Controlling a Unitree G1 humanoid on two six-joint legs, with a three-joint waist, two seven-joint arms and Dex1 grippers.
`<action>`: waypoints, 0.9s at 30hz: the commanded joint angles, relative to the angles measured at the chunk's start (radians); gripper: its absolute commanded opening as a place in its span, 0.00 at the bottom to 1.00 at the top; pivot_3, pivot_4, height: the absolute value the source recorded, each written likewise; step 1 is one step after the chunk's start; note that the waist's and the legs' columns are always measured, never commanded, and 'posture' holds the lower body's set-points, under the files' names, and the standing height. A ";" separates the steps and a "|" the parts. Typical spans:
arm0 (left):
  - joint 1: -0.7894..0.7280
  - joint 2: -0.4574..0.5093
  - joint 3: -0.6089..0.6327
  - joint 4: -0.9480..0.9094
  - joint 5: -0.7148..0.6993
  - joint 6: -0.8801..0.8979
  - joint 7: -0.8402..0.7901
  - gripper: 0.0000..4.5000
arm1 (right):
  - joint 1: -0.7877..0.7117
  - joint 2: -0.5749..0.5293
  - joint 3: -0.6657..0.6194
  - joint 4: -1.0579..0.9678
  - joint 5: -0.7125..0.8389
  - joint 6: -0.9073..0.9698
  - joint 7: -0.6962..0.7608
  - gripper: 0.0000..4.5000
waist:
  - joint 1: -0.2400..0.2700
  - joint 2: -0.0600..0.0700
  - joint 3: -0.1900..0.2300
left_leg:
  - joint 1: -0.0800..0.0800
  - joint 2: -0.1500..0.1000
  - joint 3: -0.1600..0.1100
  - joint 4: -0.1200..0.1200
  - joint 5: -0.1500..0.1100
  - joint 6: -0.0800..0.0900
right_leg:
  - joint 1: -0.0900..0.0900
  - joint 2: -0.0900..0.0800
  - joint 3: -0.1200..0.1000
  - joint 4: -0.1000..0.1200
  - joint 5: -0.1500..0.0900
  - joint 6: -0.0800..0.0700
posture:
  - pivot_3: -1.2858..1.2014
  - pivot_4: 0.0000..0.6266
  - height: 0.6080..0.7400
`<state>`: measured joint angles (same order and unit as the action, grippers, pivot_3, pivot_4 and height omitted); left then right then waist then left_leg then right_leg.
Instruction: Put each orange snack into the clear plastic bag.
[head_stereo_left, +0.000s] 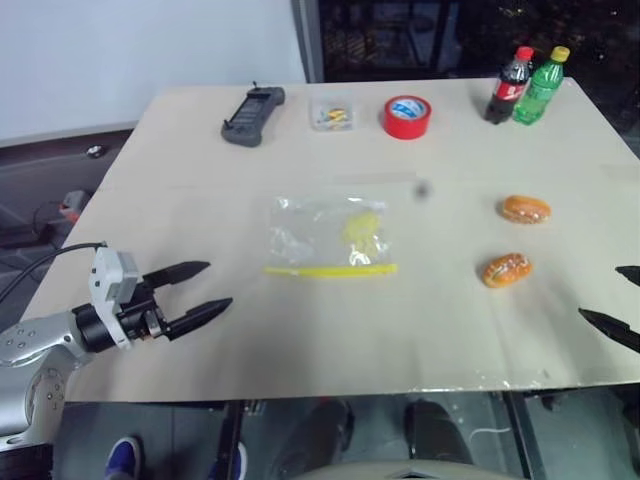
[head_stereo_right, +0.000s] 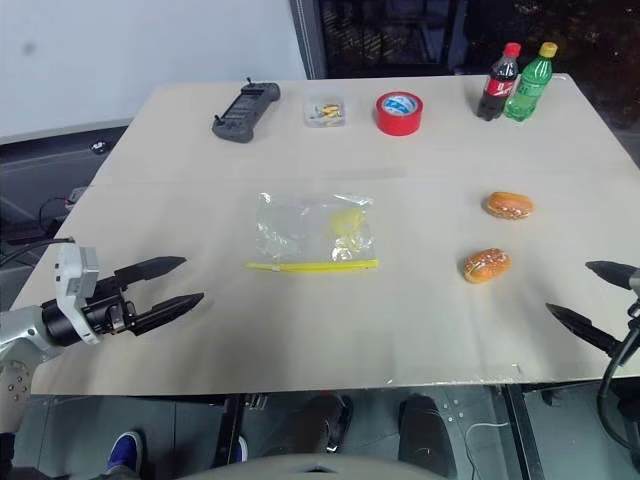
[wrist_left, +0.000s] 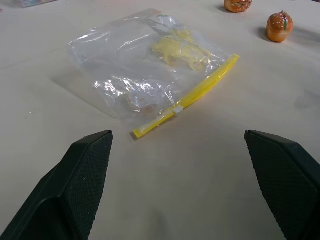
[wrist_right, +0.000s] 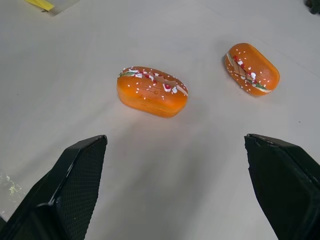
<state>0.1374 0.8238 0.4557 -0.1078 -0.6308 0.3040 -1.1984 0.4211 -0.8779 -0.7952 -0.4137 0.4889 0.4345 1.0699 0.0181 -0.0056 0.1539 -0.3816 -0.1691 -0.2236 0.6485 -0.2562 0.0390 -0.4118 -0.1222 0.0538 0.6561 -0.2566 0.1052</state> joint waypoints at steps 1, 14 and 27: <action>-0.022 0.011 0.001 -0.023 -0.008 0.002 0.002 0.99 | -0.018 -0.016 -0.024 -0.032 0.021 0.017 -0.013 1.00 | 0.000 0.000 0.000 | 0.000 0.000 0.000 0.000 0.000 0.000 | 0.000 0.000 0.000 0.000 0.000 0.000 | 0.52 0.24 1.00; -0.281 -0.021 -0.121 -0.012 -0.016 0.392 0.364 0.99 | -0.211 0.037 0.244 -0.240 0.134 0.092 -0.159 1.00 | 0.000 -0.003 0.001 | 0.000 0.001 0.000 0.001 0.000 -0.001 | 0.000 0.000 0.000 0.001 0.000 0.000 | 0.52 0.24 1.00; -0.888 -0.086 -0.494 0.805 0.134 0.541 -0.052 0.99 | -0.357 0.050 0.480 -0.362 0.167 0.155 -0.275 1.00 | 0.001 -0.006 0.003 | -0.004 -0.002 -0.004 0.002 0.002 -0.005 | -0.004 0.003 -0.003 0.001 0.000 0.000 | 0.52 0.24 1.00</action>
<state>-0.7020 0.7529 0.0065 0.6059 -0.5344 0.8635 -1.1577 0.0568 -0.8237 -0.2898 -0.7331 0.6446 0.5859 0.8125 0.0194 -0.0119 0.1568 -0.3860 -0.1711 -0.2279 0.6509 -0.2542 0.0339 -0.4157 -0.1191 0.0501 0.6571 -0.2563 0.1052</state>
